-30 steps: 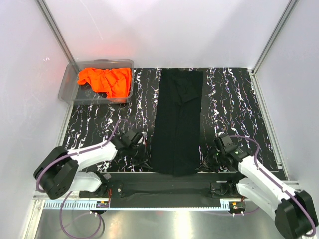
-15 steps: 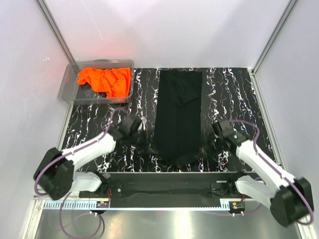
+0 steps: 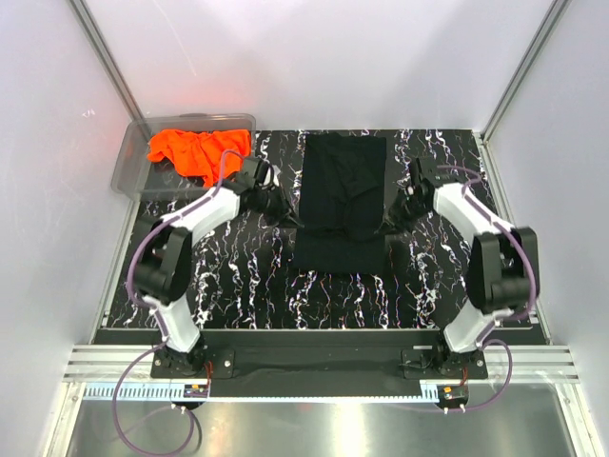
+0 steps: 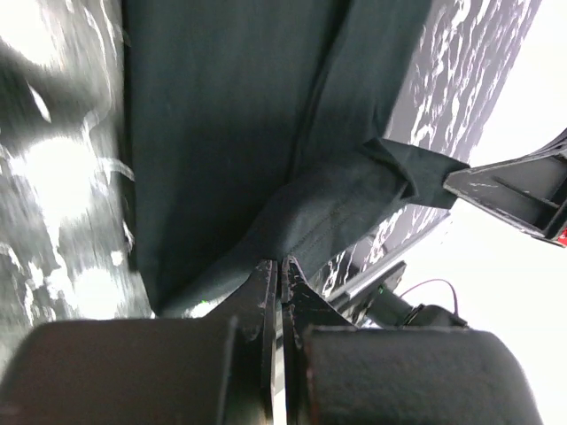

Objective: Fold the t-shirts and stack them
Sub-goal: Fold the tshirt

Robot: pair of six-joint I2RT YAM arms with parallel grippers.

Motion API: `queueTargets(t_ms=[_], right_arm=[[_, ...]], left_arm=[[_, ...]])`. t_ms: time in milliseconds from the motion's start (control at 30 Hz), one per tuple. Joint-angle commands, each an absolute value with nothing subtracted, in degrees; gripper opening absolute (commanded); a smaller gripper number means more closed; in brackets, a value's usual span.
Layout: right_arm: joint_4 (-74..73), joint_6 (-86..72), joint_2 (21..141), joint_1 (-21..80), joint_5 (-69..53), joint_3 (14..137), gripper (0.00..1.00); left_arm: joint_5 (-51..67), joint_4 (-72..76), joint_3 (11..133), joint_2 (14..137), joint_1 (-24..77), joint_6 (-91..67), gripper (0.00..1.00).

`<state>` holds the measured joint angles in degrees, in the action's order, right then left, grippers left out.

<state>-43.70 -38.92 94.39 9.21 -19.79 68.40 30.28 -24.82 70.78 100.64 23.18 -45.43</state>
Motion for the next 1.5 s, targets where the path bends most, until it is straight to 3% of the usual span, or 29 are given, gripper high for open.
queueTargets(t_ms=[0,500,1100,1200,1300,1333,1467], right_arm=[[-43.33,-35.86,99.48,7.91,-22.32,75.40,0.00],[-43.94,-35.51,112.58,4.57,-26.45,88.15,0.00],[-44.47,-35.16,121.02,2.11,-29.18,95.98,0.01],[-44.47,-35.33,122.25,1.32,-29.62,96.50,0.05],[-44.47,-35.33,124.35,0.62,-29.44,99.30,0.18],[-44.47,-35.33,125.15,0.35,-29.18,100.27,0.18],[-45.61,-36.21,130.94,-2.72,-31.28,108.70,0.31]], left_arm=[[34.19,-25.22,78.72,104.31,21.10,-43.77,0.00],[37.88,-25.40,94.21,119.70,17.40,-45.35,0.00],[39.64,-25.31,100.28,127.97,16.70,-46.06,0.01],[38.94,-25.58,101.07,129.02,16.52,-45.35,0.11],[37.02,-29.33,104.66,131.13,16.35,-42.38,0.20],[35.96,-29.36,106.42,131.83,16.17,-41.15,0.22],[32.17,-36.20,115.03,133.51,15.47,-37.88,0.43]])
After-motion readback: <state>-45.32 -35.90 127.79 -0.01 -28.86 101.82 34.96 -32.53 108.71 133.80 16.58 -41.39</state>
